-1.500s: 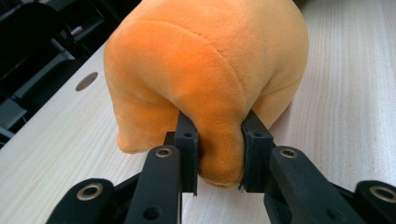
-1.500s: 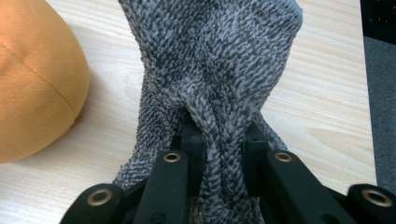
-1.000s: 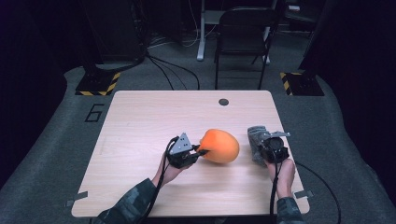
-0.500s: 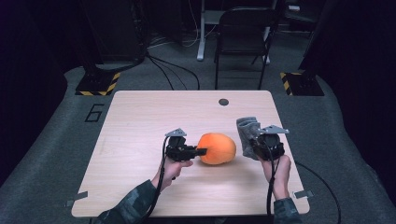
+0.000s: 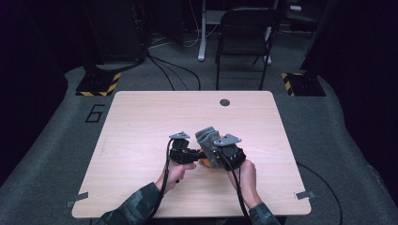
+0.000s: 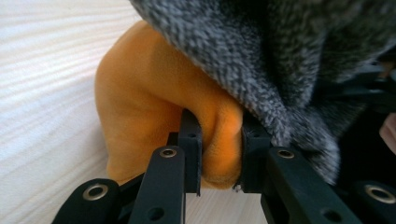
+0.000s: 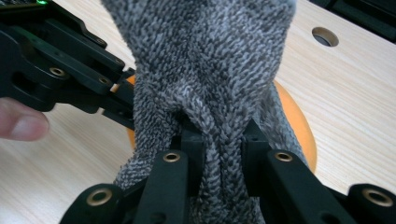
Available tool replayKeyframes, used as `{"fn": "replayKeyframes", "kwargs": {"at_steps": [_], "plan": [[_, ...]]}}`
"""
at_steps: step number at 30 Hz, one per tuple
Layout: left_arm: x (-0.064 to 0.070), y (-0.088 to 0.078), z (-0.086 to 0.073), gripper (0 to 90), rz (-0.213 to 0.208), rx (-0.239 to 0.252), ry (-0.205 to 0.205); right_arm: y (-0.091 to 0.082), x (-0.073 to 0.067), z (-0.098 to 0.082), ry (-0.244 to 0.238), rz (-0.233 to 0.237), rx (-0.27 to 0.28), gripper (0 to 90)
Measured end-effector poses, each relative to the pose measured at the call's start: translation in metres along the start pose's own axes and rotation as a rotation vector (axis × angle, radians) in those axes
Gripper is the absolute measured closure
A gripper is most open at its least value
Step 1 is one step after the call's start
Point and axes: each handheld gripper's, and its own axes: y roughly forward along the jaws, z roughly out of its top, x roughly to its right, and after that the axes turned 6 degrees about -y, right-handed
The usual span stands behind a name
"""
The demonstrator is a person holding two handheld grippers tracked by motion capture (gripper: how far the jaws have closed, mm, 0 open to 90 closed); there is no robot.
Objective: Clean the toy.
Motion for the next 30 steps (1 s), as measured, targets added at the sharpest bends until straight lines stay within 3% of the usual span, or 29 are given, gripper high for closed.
{"fn": "replayKeyframes", "kwargs": {"at_steps": [2,5,6,12,18,26,28,30], "plan": [[0.000,0.000,0.001,75.7,0.002,-0.001,0.021,-0.001,0.004,-0.001,0.010,0.003,-0.005,77.0],[0.000,0.000,0.000,75.4,-0.002,0.008,0.013,-0.003,0.014,-0.007,0.019,-0.032,-0.011,76.9],[-0.002,0.000,0.000,75.3,0.002,0.005,0.030,-0.003,0.018,-0.010,0.029,-0.042,-0.014,76.9],[-0.001,0.001,-0.001,74.6,-0.003,0.004,0.025,0.005,0.045,-0.031,0.107,-0.090,-0.052,76.7],[-0.001,0.001,-0.002,74.4,-0.006,0.001,0.039,0.022,0.063,-0.050,0.165,-0.113,-0.121,76.4],[-0.002,0.000,-0.002,74.2,-0.004,0.007,0.037,0.056,0.074,-0.073,0.182,-0.112,-0.271,76.1],[-0.002,-0.001,-0.001,74.0,-0.001,0.007,0.039,0.056,0.077,-0.073,0.178,-0.109,-0.268,76.1],[-0.003,-0.001,-0.001,73.9,-0.004,0.010,0.032,0.038,0.080,-0.063,0.189,-0.127,-0.202,76.1]]}}
